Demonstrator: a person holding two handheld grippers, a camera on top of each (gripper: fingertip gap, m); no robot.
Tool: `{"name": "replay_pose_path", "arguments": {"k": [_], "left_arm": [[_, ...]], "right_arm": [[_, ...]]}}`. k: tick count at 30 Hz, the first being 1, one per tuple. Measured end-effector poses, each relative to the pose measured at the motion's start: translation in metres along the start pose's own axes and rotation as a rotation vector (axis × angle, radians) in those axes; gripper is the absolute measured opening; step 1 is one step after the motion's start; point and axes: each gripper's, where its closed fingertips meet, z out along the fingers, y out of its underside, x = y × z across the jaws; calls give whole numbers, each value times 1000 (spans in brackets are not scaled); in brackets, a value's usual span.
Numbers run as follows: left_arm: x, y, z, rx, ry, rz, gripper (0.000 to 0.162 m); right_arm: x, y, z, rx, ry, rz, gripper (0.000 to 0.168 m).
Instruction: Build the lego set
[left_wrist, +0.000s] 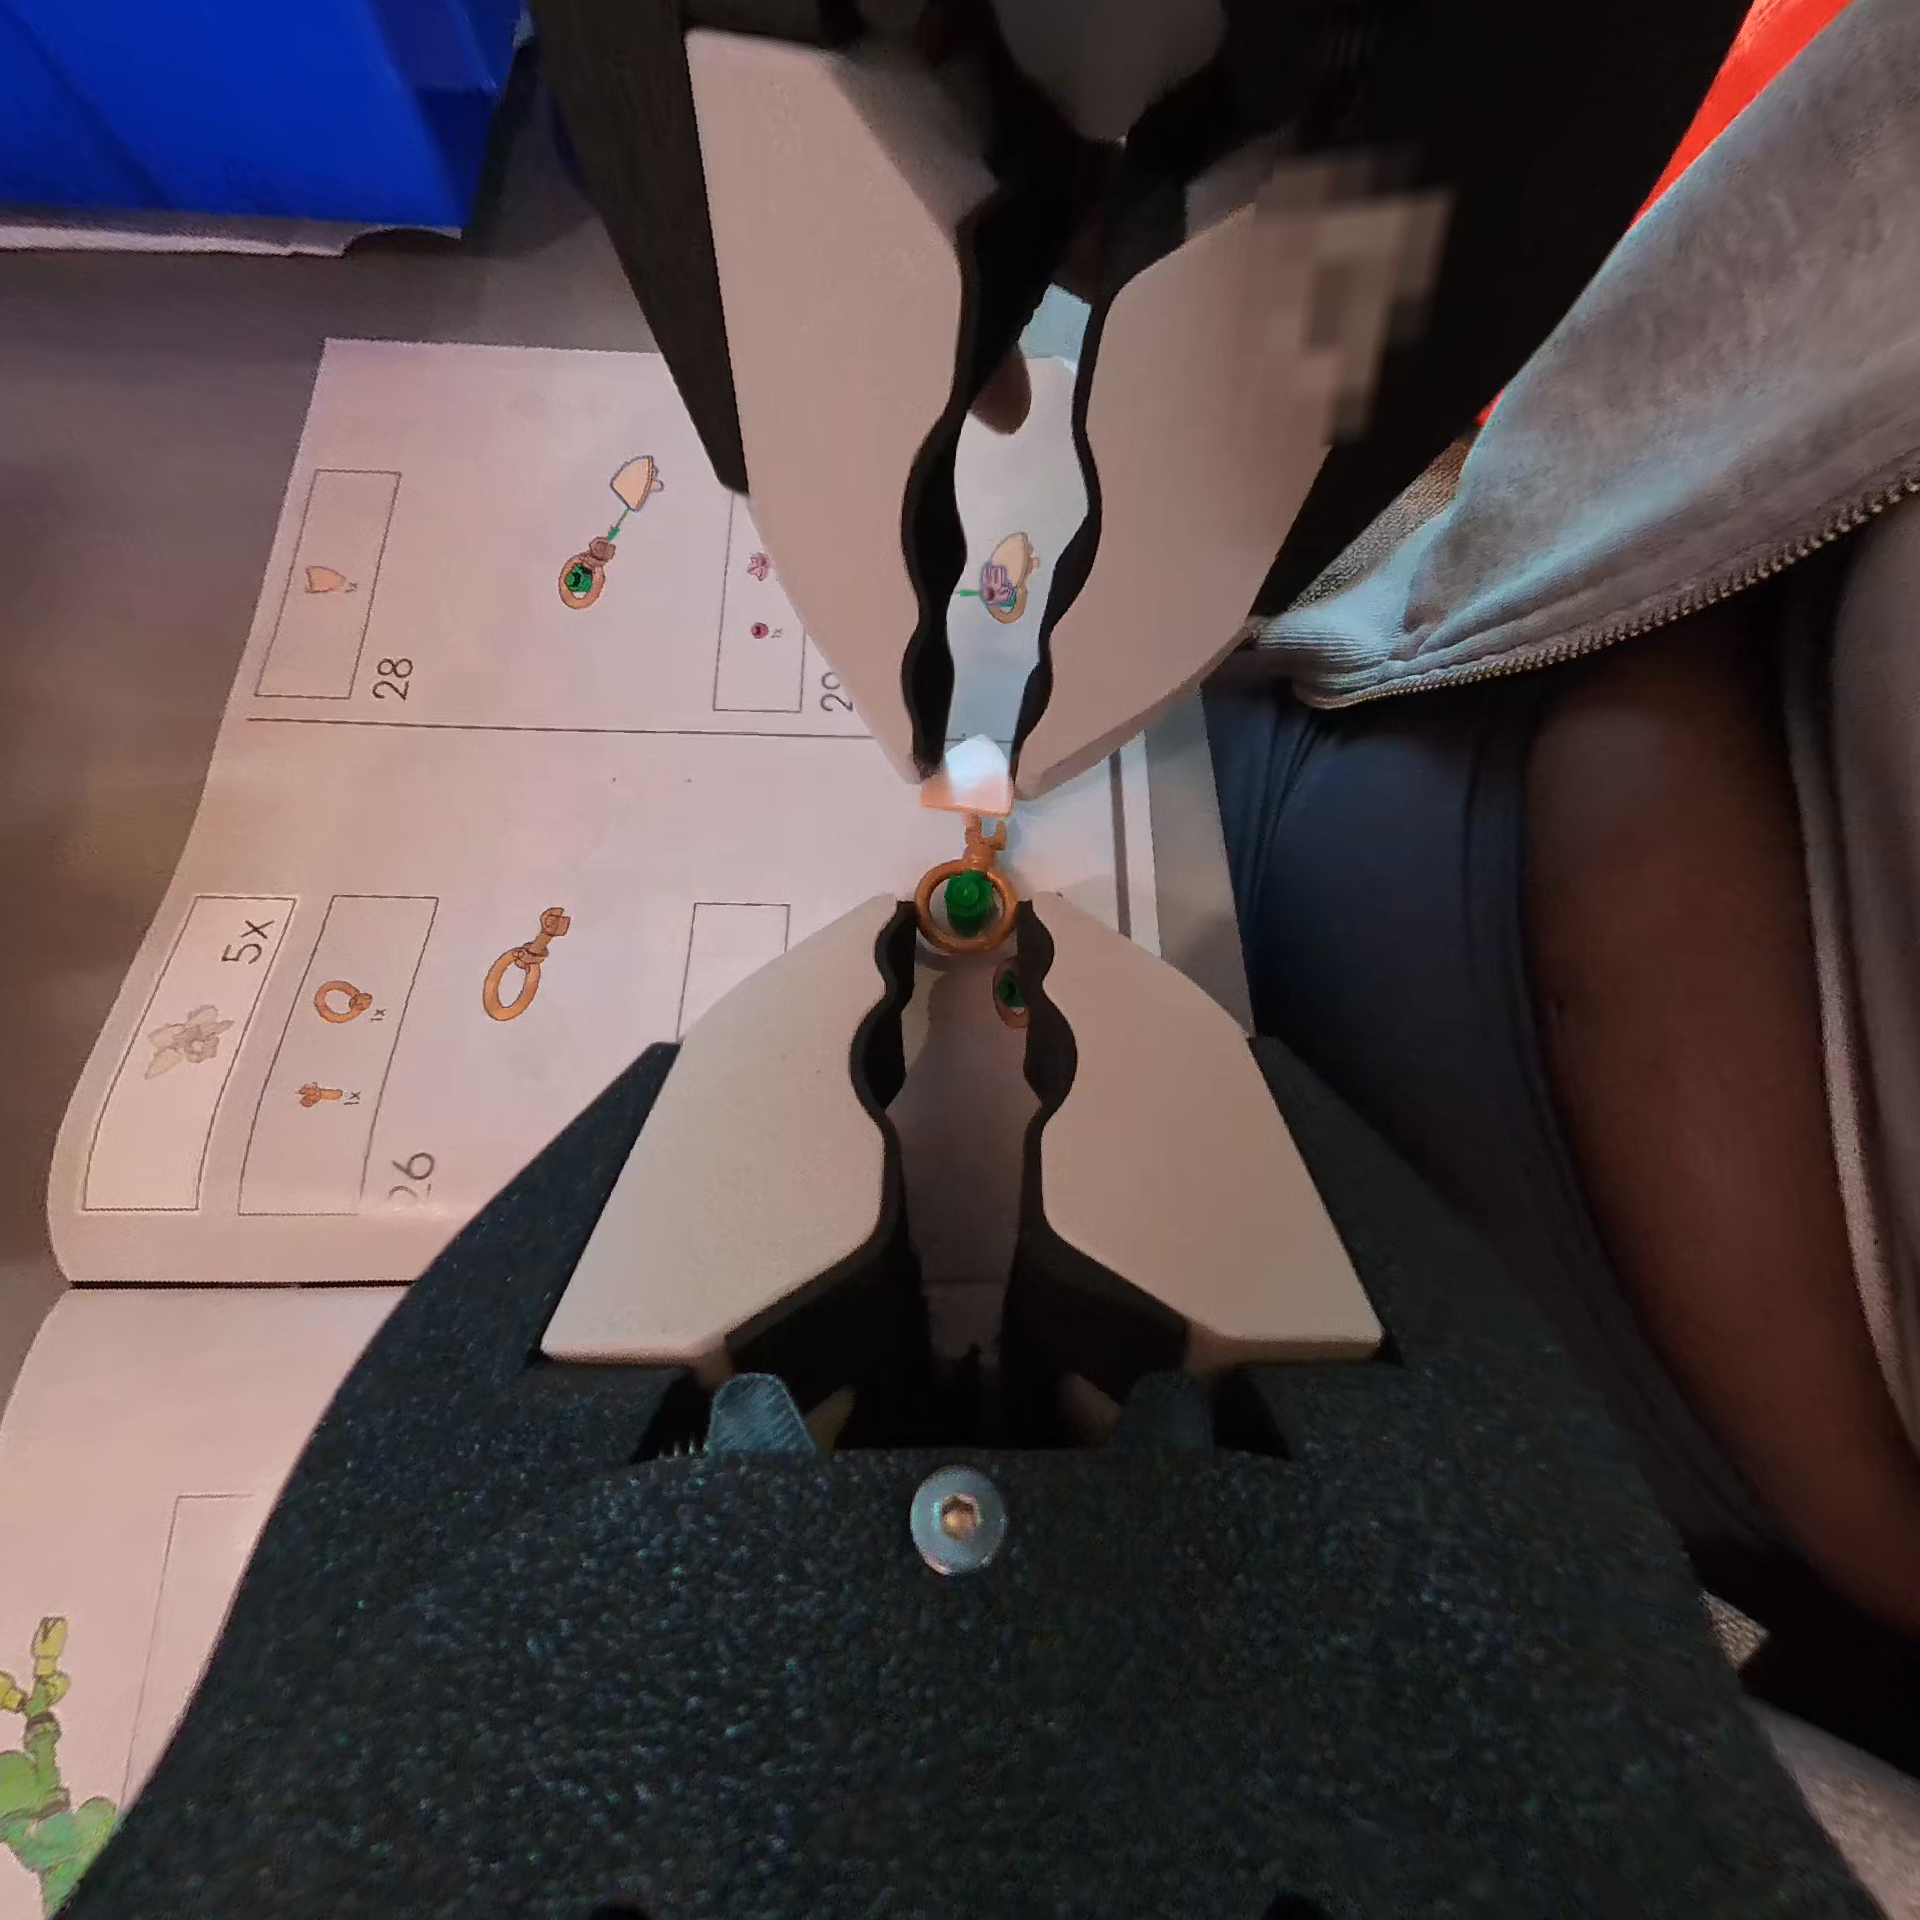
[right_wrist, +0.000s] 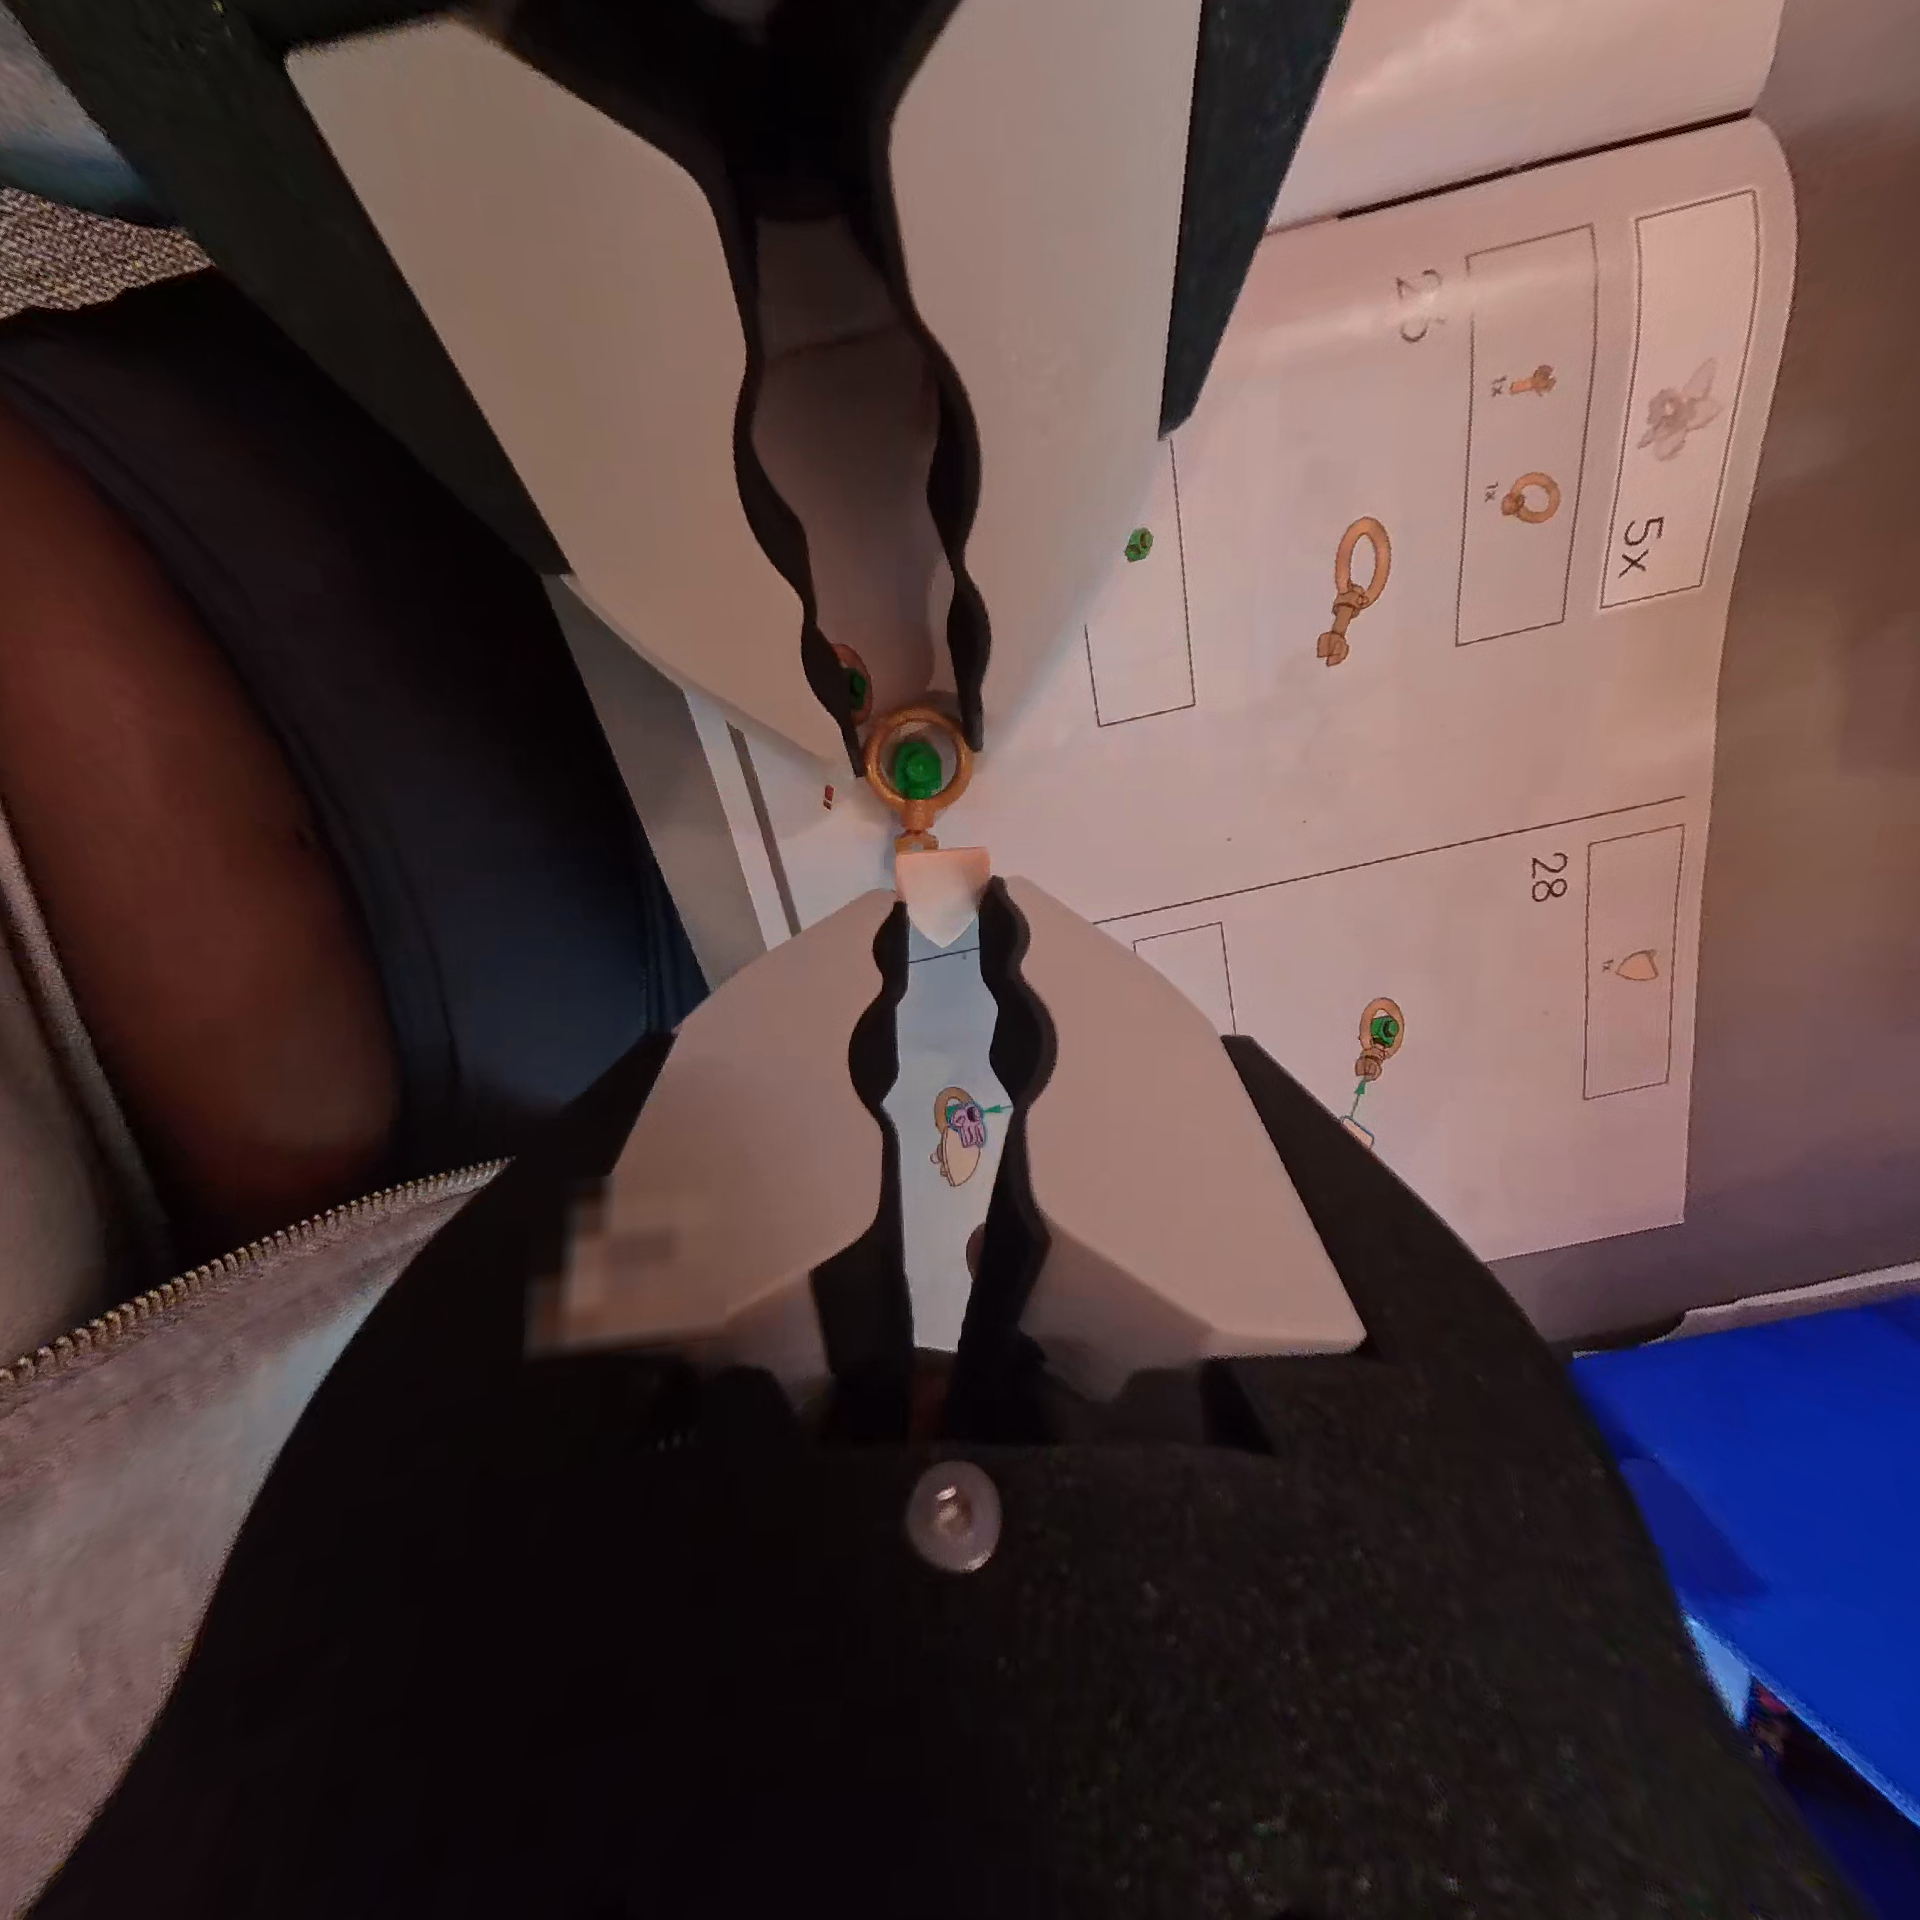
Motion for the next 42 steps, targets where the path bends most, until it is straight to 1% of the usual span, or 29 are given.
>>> {"name": "replay_pose_path", "arguments": {"k": [6, 16, 42], "left_arm": [[-2, 0, -1, 6, 6, -39, 18], [0, 1, 1, -7, 6, -12, 20], [-1, 1, 0, 3, -20, -3, 17]], "right_arm": [[-3, 1, 1, -8, 2, -10, 13], [-3, -3, -1, 34, -6, -11, 13], [-5, -2, 4, 15, 12, 39, 13]]}}
